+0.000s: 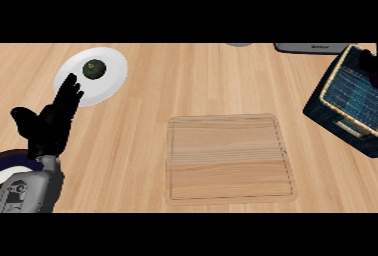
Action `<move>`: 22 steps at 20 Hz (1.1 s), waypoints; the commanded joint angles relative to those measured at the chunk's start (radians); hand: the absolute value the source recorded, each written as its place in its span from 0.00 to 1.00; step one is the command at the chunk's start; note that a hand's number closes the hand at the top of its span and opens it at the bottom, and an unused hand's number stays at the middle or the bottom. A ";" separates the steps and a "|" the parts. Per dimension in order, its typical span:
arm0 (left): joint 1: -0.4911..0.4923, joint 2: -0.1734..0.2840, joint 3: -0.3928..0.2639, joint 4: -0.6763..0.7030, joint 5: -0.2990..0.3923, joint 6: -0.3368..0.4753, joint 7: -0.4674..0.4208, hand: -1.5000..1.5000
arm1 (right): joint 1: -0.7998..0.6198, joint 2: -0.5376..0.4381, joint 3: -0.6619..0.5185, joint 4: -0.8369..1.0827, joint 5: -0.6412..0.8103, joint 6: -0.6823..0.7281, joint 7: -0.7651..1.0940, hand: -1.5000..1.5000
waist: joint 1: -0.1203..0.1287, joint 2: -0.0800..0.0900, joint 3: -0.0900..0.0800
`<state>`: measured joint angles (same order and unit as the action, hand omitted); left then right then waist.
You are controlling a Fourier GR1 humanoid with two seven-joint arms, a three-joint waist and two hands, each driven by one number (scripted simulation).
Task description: Pick the eggplant from the cutting board and place it in the basket
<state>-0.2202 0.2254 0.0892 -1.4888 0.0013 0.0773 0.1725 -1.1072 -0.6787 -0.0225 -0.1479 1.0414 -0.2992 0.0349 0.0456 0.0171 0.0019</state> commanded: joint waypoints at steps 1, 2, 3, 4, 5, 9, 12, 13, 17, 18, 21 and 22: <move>-0.022 -0.004 0.004 0.012 -0.014 0.014 0.008 0.50 | -0.001 0.014 0.016 0.009 0.027 -0.011 0.031 1.00 | -0.006 -0.001 0.000; 0.020 0.015 0.026 0.031 0.020 -0.031 -0.038 0.50 | 0.000 -0.019 0.009 0.021 0.023 0.005 0.003 1.00 | 0.000 0.001 0.000; 0.000 0.005 0.010 0.005 0.000 -0.009 -0.003 0.50 | 0.020 -0.023 0.006 0.021 0.020 0.001 -0.035 1.00 | -0.003 0.000 0.000; -0.002 0.007 0.022 0.039 0.001 -0.013 -0.047 0.50 | 0.020 -0.002 0.017 0.024 0.034 -0.019 0.002 1.00 | -0.002 0.002 0.000; -0.017 -0.008 0.009 0.046 -0.001 -0.009 -0.039 0.50 | 0.012 0.020 0.011 0.029 0.030 -0.027 0.025 1.00 | 0.001 0.003 0.000; 0.019 -0.026 -0.014 0.033 -0.023 0.000 -0.059 0.50 | 0.008 0.004 0.009 0.054 0.033 0.014 0.005 1.00 | 0.011 0.007 0.001; -0.016 -0.005 -0.003 -0.038 -0.021 0.013 0.033 0.50 | 0.048 -0.020 -0.005 0.061 0.019 0.020 -0.039 1.00 | 0.008 0.004 0.002; 0.014 -0.005 0.003 0.001 0.005 -0.030 -0.034 0.50 | 0.025 0.007 0.002 0.066 0.027 0.042 -0.007 1.00 | 0.013 0.007 0.001; -0.013 -0.017 0.004 0.033 -0.022 0.005 -0.021 0.50 | 0.025 0.010 -0.008 0.055 0.017 0.069 -0.021 1.00 | 0.000 0.003 0.000; -0.010 -0.014 0.004 0.002 -0.013 -0.002 -0.008 0.50 | 0.030 -0.031 -0.018 0.067 0.009 0.088 -0.052 1.00 | 0.008 0.006 0.001; -0.019 -0.044 -0.017 0.010 -0.027 0.020 0.011 0.50 | 0.028 -0.046 -0.040 0.077 -0.012 0.122 -0.051 1.00 | 0.008 0.007 0.002; -0.033 0.005 0.029 0.069 -0.003 -0.024 -0.040 0.50 | 0.048 -0.016 -0.027 0.082 0.001 0.110 -0.013 1.00 | 0.002 0.006 0.001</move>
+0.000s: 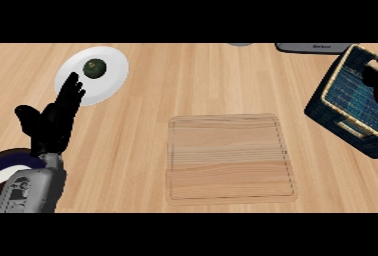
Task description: Pick the eggplant from the cutting board and place it in the basket
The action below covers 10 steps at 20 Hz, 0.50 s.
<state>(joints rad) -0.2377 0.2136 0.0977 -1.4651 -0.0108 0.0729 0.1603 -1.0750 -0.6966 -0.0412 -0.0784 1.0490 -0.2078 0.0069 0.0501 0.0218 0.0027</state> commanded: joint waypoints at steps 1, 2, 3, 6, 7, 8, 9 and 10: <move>0.033 -0.001 -0.002 -0.041 -0.003 0.002 0.011 0.50 | 0.022 0.029 -0.013 0.019 -0.013 0.028 0.062 1.00 | -0.001 -0.005 0.000; -0.041 -0.017 -0.012 0.020 -0.010 0.010 0.014 0.50 | -0.028 0.033 -0.003 0.021 -0.002 0.069 0.110 1.00 | -0.001 0.000 0.000; -0.027 0.005 0.014 0.041 -0.009 0.005 -0.020 0.50 | -0.022 -0.025 -0.004 0.024 -0.001 0.083 0.086 1.00 | 0.003 0.004 0.000; -0.002 -0.013 -0.009 -0.028 -0.004 0.004 0.018 0.50 | 0.009 0.020 -0.007 0.030 -0.004 0.063 0.156 1.00 | 0.006 0.000 0.000; -0.023 -0.026 -0.015 0.004 -0.029 0.032 0.009 0.50 | -0.004 -0.026 -0.020 0.023 -0.018 0.095 0.122 1.00 | 0.000 0.002 0.000; -0.010 -0.016 -0.008 -0.001 -0.007 0.003 0.000 0.50 | 0.038 0.022 -0.033 0.013 -0.031 0.016 0.140 0.00 | 0.002 0.001 0.001; 0.015 -0.001 0.012 0.001 -0.001 -0.003 -0.015 0.50 | -0.007 -0.016 -0.046 -0.011 -0.045 0.050 0.127 0.00 | -0.002 -0.003 0.000; -0.021 -0.034 -0.035 -0.022 -0.038 0.033 0.050 0.50 | 0.013 0.028 -0.058 -0.021 -0.058 0.000 0.144 0.00 | -0.008 -0.005 0.000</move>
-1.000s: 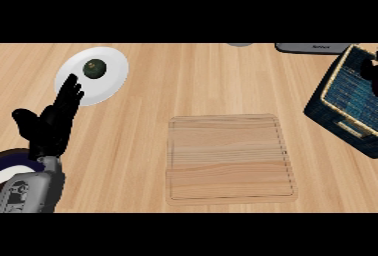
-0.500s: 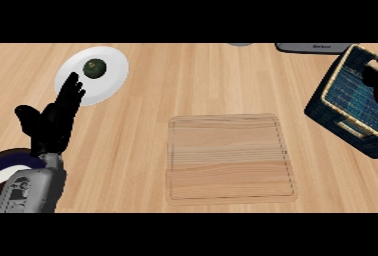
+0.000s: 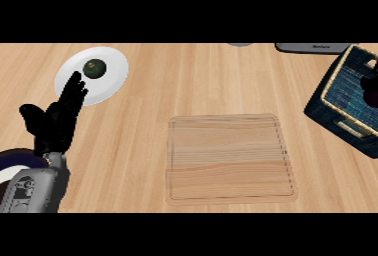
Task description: Pick the eggplant from the cutting board and place it in the basket
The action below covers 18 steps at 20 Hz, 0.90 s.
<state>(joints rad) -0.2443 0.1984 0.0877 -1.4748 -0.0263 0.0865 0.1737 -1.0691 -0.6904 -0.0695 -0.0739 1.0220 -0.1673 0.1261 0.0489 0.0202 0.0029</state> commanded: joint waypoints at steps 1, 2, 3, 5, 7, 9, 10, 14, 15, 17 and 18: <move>-0.036 0.021 0.038 0.067 0.017 -0.014 -0.020 0.50 | 0.006 0.019 -0.053 -0.041 -0.054 -0.066 -0.010 0.00 | -0.010 0.001 0.000; -0.013 0.025 0.037 0.074 0.008 -0.016 -0.048 0.50 | 0.016 -0.010 -0.091 -0.052 -0.093 -0.079 -0.066 0.00 | -0.014 0.000 0.000; -0.021 -0.006 0.017 0.085 -0.006 0.004 -0.070 0.50 | 0.010 -0.013 -0.115 -0.058 -0.115 -0.101 -0.066 0.00 | -0.011 0.004 0.001; -0.002 0.028 0.030 0.024 0.013 -0.022 -0.016 0.50 | -0.013 -0.019 -0.152 -0.077 -0.152 -0.105 -0.068 0.00 | -0.006 -0.004 0.000; -0.025 0.029 0.023 0.004 0.012 -0.017 0.032 0.50 | -0.019 -0.015 -0.196 -0.083 -0.197 -0.116 -0.081 0.00 | -0.002 -0.002 0.001; 0.052 -0.007 0.007 -0.015 0.002 -0.002 -0.028 0.50 | -0.009 -0.027 -0.243 -0.109 -0.249 -0.120 -0.102 0.00 | -0.022 -0.014 -0.001; 0.017 0.035 0.043 0.020 0.032 -0.039 -0.018 0.50 | -0.003 -0.026 -0.270 -0.109 -0.274 -0.144 -0.100 0.00 | -0.020 -0.009 -0.001; 0.050 0.033 0.046 0.012 0.028 -0.039 -0.038 0.50 | -0.017 -0.088 -0.353 -0.124 -0.357 -0.130 -0.070 0.00 | -0.026 -0.012 -0.001; 0.054 0.029 0.043 -0.018 0.020 -0.021 -0.013 0.50 | -0.006 -0.113 -0.373 -0.127 -0.381 -0.090 -0.075 0.00 | -0.034 -0.017 -0.002; 0.031 0.028 0.057 0.005 0.028 -0.017 -0.008 0.50 | 0.067 -0.118 -0.415 -0.135 -0.429 -0.111 -0.129 0.00 | -0.044 -0.017 -0.001; 0.028 0.029 0.041 -0.019 0.012 -0.009 0.016 0.50 | 0.025 -0.178 -0.433 -0.142 -0.444 -0.064 -0.104 0.00 | -0.042 -0.017 -0.001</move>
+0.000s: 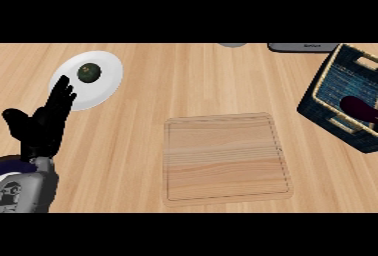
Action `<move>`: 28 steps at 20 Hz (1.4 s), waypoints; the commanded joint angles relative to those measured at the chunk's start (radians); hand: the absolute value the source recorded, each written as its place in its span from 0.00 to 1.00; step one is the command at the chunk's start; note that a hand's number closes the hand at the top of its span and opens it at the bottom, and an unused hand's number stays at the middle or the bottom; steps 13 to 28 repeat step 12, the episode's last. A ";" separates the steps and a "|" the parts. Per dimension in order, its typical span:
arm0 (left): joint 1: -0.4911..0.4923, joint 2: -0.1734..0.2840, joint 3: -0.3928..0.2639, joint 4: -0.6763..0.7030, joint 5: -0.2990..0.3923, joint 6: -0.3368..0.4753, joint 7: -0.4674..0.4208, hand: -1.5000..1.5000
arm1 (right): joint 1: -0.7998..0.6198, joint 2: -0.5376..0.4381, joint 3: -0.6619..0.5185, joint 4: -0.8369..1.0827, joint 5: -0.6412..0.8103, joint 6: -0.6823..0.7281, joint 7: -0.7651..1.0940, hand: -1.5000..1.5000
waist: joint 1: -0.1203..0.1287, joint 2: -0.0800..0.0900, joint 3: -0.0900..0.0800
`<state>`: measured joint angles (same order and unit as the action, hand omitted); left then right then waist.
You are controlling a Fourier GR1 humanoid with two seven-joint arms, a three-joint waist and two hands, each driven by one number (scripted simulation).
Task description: Pick the eggplant from the cutting board and place it in the basket
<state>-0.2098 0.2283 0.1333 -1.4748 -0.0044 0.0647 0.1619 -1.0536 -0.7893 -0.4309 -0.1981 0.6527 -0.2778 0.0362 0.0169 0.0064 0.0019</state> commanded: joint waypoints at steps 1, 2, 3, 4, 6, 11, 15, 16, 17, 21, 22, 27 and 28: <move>-0.036 0.015 0.021 0.003 0.012 0.001 0.036 0.50 | 0.053 -0.046 -0.110 -0.018 -0.118 0.024 -0.045 0.00 | -0.017 -0.004 0.000; 0.044 0.009 0.015 -0.003 0.017 -0.024 -0.023 0.50 | 0.082 -0.094 -0.126 -0.017 -0.135 0.056 -0.068 0.00 | -0.010 -0.003 0.000; 0.024 0.004 0.014 0.004 0.008 -0.010 -0.014 0.50 | 0.083 -0.118 -0.130 -0.022 -0.144 0.098 -0.050 0.00 | -0.015 -0.004 -0.001; 0.003 0.017 0.034 0.010 0.026 -0.017 0.011 0.50 | 0.114 -0.083 -0.131 -0.044 -0.159 0.086 -0.048 0.00 | -0.020 -0.008 -0.002; 0.010 -0.028 -0.023 -0.013 -0.029 0.023 0.005 0.50 | 0.196 -0.100 -0.176 -0.030 -0.206 0.108 -0.137 0.00 | -0.016 -0.004 0.000; 0.064 -0.016 -0.002 -0.030 -0.020 0.007 -0.019 0.50 | 0.286 -0.164 -0.207 -0.082 -0.277 0.236 -0.200 0.00 | -0.012 -0.004 -0.001; 0.001 -0.027 -0.008 0.007 -0.039 0.038 0.006 0.50 | 0.340 -0.171 -0.210 -0.101 -0.289 0.268 -0.228 0.00 | -0.027 -0.007 -0.001; 0.001 -0.027 -0.008 0.007 -0.039 0.038 0.006 0.50 | 0.340 -0.171 -0.210 -0.101 -0.289 0.268 -0.228 0.00 | -0.027 -0.007 -0.001; 0.001 -0.027 -0.008 0.007 -0.039 0.038 0.006 0.50 | 0.340 -0.171 -0.210 -0.101 -0.289 0.268 -0.228 0.00 | -0.027 -0.007 -0.001; 0.001 -0.027 -0.008 0.007 -0.039 0.038 0.006 0.50 | 0.340 -0.171 -0.210 -0.101 -0.289 0.268 -0.228 0.00 | -0.027 -0.007 -0.001; 0.001 -0.027 -0.008 0.007 -0.039 0.038 0.006 0.50 | 0.340 -0.171 -0.210 -0.101 -0.289 0.268 -0.228 0.00 | -0.027 -0.007 -0.001; 0.001 -0.027 -0.008 0.007 -0.039 0.038 0.006 0.50 | 0.340 -0.171 -0.210 -0.101 -0.289 0.268 -0.228 0.00 | -0.027 -0.007 -0.001; 0.001 -0.027 -0.008 0.007 -0.039 0.038 0.006 0.50 | 0.340 -0.171 -0.210 -0.101 -0.289 0.268 -0.228 0.00 | -0.027 -0.007 -0.001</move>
